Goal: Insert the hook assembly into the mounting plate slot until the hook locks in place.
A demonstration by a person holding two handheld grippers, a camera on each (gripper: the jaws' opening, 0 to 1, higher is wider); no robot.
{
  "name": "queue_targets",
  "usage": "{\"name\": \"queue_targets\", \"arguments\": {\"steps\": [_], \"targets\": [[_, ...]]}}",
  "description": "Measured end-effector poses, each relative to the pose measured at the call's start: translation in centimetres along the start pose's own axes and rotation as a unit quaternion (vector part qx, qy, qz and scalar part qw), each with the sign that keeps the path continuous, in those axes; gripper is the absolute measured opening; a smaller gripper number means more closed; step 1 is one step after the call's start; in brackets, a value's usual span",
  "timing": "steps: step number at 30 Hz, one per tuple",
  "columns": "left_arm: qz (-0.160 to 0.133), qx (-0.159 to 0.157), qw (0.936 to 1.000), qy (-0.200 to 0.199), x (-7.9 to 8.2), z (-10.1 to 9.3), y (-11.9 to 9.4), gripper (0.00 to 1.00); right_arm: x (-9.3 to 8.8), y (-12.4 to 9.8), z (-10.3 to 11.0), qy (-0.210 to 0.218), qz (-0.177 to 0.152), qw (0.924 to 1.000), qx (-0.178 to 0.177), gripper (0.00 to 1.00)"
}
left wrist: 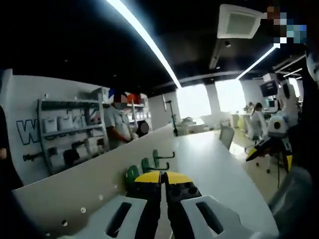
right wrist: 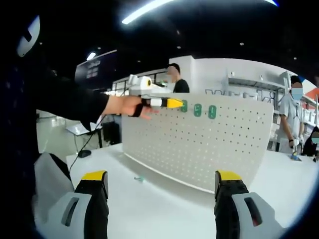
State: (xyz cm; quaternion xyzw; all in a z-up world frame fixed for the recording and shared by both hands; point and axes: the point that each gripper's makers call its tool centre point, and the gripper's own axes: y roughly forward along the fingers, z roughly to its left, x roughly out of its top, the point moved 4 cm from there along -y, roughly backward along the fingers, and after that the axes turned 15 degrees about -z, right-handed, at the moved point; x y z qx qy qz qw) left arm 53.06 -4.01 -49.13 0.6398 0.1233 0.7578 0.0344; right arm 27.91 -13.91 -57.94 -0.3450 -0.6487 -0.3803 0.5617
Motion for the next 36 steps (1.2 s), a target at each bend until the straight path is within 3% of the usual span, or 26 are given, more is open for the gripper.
{"name": "queue_targets", "arguments": {"steps": [27,30,32,36], "targets": [[0.013,-0.002,0.9997,0.020,-0.85,0.60,0.06,0.04,-0.25,0.46,-0.07,0.004,0.003,0.9999,0.009,0.89],[0.021,0.008,0.9988,0.044,-0.93,0.93,0.00,0.13,-0.14,0.47,-0.12,0.003,0.001,0.9999,0.010,0.89],[0.015,0.008,0.9993,0.035,-0.72,0.84,0.06,0.22,-0.17,0.45,-0.17,0.003,0.003,0.9999,0.010,0.89],[0.012,0.007,0.9994,0.033,-0.37,0.58,0.14,0.27,-0.21,0.39,-0.31,0.003,0.004,0.9999,0.010,0.89]]}}
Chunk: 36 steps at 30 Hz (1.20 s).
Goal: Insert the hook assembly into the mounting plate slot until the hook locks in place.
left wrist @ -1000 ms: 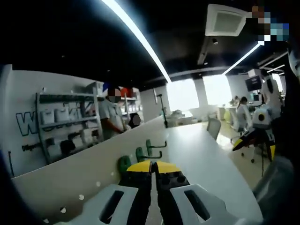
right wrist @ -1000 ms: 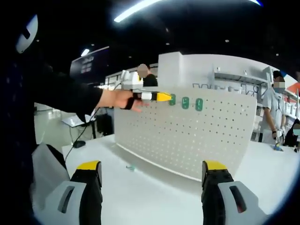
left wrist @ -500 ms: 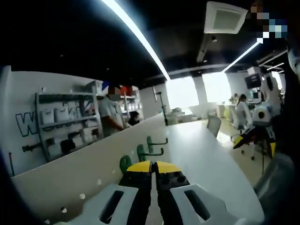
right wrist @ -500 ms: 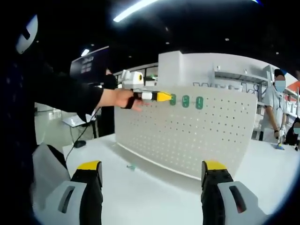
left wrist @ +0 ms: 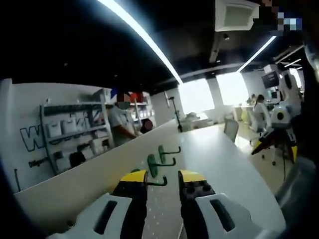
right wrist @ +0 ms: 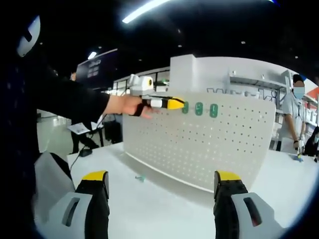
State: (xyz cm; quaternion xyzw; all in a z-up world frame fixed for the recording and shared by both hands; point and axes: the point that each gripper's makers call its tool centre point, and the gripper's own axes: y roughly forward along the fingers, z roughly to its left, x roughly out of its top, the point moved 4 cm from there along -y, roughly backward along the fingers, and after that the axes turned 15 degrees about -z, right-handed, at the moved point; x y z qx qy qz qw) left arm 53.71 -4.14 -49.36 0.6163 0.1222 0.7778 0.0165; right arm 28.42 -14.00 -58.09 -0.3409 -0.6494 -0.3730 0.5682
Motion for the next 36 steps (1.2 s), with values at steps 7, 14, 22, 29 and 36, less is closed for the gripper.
{"name": "queue_targets", "arguments": {"steps": [7,14,22,29,36], "targets": [[-0.004,-0.002,1.0000,-0.005,0.7,-1.2,-0.6,0.39,0.2,0.2,0.3,-0.002,-0.002,1.0000,0.006,0.89],[-0.011,0.013,0.9998,-0.007,1.4,-2.0,-1.5,0.46,0.4,0.5,0.6,-0.005,-0.005,0.9999,0.015,0.89],[-0.015,0.036,0.9992,-0.012,1.1,-3.4,-3.6,0.54,0.7,1.1,1.1,-0.007,-0.009,0.9995,0.029,0.89],[-0.016,0.054,0.9982,-0.021,0.7,-5.0,-5.7,0.59,0.8,1.8,1.5,-0.006,-0.012,0.9987,0.048,0.89],[-0.022,0.072,0.9968,-0.025,1.1,-6.2,-7.6,0.61,1.0,2.4,2.0,-0.008,-0.017,0.9978,0.064,0.88]]}}
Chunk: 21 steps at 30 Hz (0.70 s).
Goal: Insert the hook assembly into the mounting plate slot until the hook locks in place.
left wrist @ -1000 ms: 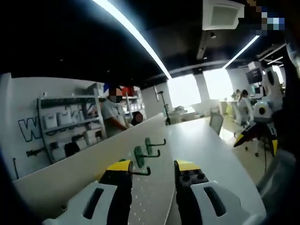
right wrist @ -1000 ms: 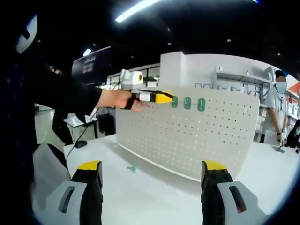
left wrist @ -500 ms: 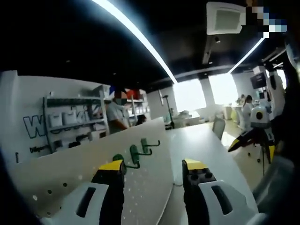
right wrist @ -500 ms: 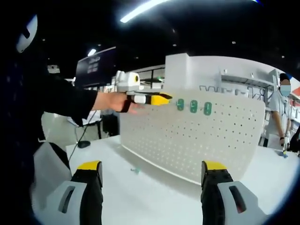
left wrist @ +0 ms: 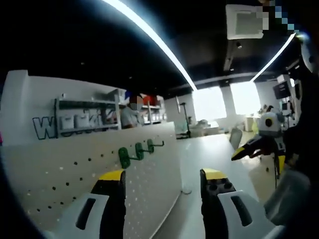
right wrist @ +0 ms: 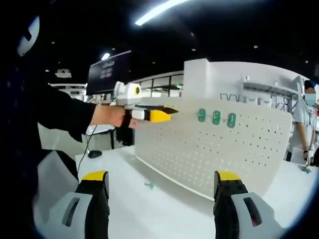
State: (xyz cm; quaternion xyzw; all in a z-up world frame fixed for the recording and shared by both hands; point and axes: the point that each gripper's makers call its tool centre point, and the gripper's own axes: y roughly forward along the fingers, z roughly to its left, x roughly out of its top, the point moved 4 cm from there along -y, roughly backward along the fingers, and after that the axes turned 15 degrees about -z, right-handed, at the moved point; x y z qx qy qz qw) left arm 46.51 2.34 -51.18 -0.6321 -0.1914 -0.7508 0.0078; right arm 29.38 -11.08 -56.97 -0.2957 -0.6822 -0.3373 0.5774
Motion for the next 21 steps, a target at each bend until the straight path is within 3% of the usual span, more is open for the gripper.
{"name": "queue_targets", "arguments": {"steps": [21], "targets": [[0.017,0.069,0.9975,-0.006,-1.4,-3.2,-8.3,0.63,-0.3,2.3,0.8,0.005,-0.001,0.9991,0.042,0.88]]}}
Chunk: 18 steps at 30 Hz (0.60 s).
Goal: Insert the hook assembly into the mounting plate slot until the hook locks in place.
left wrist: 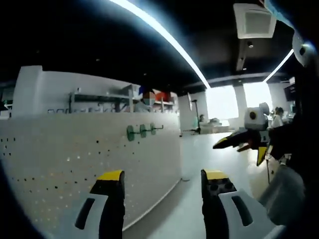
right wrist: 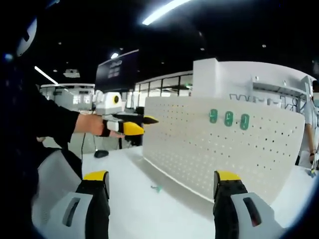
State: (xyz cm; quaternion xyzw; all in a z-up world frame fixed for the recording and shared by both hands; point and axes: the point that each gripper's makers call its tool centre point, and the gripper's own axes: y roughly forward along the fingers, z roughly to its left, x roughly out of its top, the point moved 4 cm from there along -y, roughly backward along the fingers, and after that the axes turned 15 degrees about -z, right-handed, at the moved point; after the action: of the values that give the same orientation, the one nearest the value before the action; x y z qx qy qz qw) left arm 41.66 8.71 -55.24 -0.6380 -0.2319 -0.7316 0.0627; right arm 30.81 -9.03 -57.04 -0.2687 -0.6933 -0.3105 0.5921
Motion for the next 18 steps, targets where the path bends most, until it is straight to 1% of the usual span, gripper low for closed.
{"name": "queue_targets", "arguments": {"steps": [4,8,12,15,18], "targets": [[0.002,0.007,1.0000,0.000,-0.4,-1.4,-1.4,0.63,0.0,0.6,0.0,0.002,-0.001,1.0000,0.006,0.88],[0.009,0.010,0.9999,0.004,-1.1,-3.0,-2.8,0.64,-0.3,1.5,0.6,0.003,0.002,0.9998,0.021,0.87],[0.006,0.019,0.9998,-0.003,-1.4,-4.7,-4.0,0.64,-0.8,2.2,0.9,0.004,0.008,0.9995,0.032,0.87],[0.006,0.025,0.9996,-0.006,-1.7,-5.6,-4.7,0.64,-0.9,2.6,0.8,0.014,0.003,0.9993,0.035,0.87],[0.005,0.033,0.9994,-0.013,-2.0,-6.3,-5.3,0.64,-1.3,3.1,0.8,0.015,0.008,0.9991,0.040,0.87]]}}
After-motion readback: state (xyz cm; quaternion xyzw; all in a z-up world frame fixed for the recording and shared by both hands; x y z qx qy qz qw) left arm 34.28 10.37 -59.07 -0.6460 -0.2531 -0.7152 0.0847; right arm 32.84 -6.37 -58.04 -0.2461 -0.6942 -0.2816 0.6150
